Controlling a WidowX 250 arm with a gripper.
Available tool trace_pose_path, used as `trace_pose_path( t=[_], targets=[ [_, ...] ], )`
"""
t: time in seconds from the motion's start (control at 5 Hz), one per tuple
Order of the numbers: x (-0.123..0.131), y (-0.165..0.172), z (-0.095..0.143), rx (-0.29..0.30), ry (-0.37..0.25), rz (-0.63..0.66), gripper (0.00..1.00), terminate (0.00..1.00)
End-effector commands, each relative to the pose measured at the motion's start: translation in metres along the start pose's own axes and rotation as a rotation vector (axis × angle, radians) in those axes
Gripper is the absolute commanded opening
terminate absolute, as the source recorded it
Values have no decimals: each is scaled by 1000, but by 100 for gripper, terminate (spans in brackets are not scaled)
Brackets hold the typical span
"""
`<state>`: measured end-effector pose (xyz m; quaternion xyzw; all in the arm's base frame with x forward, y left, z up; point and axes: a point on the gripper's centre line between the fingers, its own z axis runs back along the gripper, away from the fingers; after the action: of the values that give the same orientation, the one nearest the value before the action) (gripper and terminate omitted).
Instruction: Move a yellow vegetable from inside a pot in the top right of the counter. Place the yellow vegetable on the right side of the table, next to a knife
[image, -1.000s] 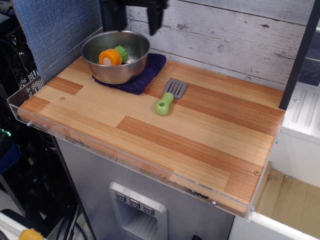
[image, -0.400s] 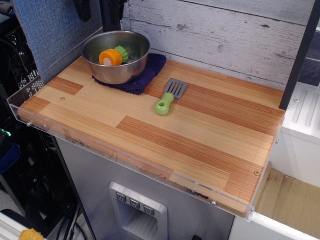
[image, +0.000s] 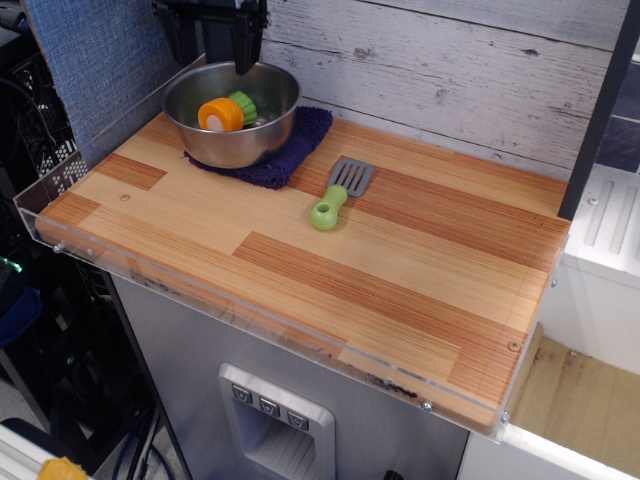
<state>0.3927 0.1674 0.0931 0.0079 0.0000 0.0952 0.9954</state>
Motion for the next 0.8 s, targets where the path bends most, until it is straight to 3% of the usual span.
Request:
trace_pose_path(
  t=[0.0,0.6],
  targets=[
    [1,9,25,25,-52,19,100,0],
    [0,1,-3,22,27,16,100,0]
  ],
)
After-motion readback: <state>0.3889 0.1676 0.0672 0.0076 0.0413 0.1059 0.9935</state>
